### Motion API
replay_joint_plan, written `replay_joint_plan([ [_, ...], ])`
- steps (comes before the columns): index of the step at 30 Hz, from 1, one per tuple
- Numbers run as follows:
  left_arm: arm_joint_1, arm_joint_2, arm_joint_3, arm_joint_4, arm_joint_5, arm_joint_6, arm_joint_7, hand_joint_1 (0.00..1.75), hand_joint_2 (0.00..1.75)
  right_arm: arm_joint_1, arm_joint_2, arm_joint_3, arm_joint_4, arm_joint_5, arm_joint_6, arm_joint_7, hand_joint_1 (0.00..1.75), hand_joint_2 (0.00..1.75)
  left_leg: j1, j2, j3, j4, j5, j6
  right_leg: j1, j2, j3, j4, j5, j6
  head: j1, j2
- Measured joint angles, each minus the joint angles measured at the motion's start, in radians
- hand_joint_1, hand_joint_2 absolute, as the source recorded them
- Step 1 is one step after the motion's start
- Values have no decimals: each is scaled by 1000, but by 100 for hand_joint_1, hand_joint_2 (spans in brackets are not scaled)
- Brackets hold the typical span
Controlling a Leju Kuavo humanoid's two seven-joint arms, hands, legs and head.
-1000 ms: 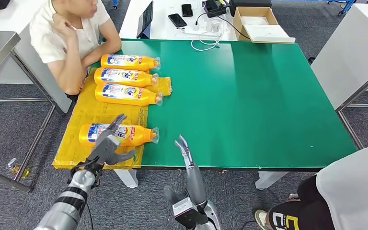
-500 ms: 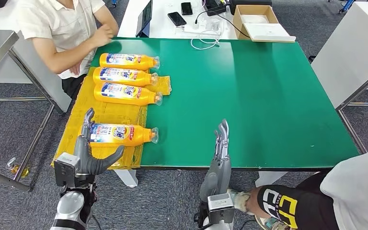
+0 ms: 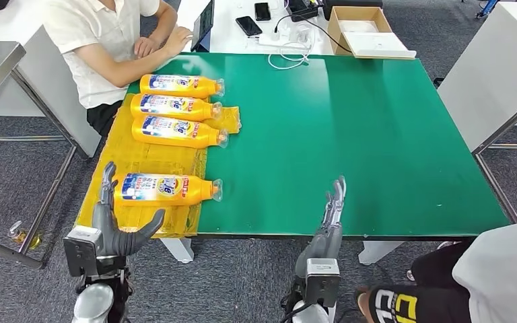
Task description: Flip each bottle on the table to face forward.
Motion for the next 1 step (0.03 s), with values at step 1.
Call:
replay_joint_plan([
  [1, 6, -2, -1, -5, 2, 2, 1, 0, 175, 1, 1, -3, 1, 1, -2, -1, 0, 0, 0, 0, 0, 0, 0, 0, 0, 0, 0, 0, 0, 0, 0, 0],
])
